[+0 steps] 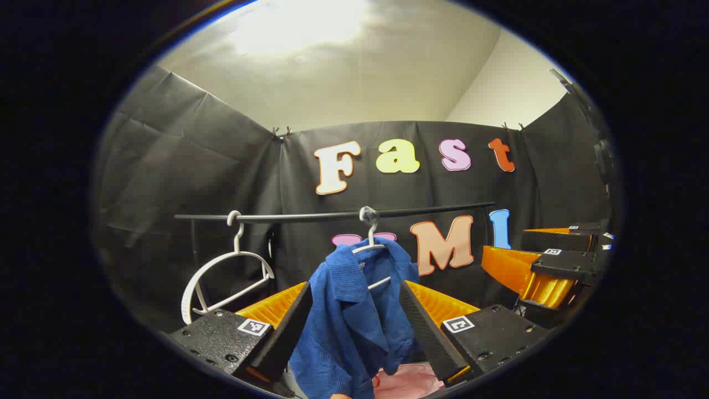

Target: Grasp the clothes on the hanger with both hands and then place them into the laundry hamper below.

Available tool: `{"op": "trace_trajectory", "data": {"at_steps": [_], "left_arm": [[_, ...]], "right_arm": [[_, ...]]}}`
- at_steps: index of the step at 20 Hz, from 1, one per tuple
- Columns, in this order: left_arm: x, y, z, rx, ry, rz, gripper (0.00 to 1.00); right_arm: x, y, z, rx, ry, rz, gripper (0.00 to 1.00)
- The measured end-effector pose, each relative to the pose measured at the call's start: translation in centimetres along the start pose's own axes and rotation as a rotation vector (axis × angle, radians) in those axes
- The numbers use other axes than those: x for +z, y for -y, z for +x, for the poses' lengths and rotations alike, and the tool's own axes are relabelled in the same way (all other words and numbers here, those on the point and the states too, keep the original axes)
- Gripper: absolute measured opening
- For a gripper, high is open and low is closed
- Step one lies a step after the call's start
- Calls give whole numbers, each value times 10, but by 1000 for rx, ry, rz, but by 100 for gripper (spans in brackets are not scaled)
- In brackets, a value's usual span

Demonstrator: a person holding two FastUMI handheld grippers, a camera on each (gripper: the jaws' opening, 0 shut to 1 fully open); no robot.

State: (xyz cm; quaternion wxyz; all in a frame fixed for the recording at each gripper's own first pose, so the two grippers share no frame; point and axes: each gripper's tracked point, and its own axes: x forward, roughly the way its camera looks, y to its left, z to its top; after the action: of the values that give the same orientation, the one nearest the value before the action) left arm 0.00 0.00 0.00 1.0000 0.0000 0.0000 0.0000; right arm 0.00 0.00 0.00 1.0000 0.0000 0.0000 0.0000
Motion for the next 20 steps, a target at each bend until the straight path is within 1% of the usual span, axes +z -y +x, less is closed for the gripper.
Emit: {"op": "trace_trajectory", "data": {"at_steps": [2,3,7,8,9,20], "left_arm": [[-7,5,2,-15,-24,-18,99],[-9,5,3,-19,-30,-28,99],[-8,8,6,-18,-28,-31,99],[-6,8,7,-16,-26,-29,99],[-7,8,8,-15,-27,-30,99],[-10,5,11,30,-39,-14,99]], "right_arm": [[-4,1,-6,-18,-2,-11,95],[-4,1,-7,-22,-1,-11,99],[-3,3,-10,-28,3,-27,99],[-4,3,-10,-27,3,-30,95],[-5,3,-10,-27,3,-33,99],[-10,-1,-1,6,3,-45,99]]}}
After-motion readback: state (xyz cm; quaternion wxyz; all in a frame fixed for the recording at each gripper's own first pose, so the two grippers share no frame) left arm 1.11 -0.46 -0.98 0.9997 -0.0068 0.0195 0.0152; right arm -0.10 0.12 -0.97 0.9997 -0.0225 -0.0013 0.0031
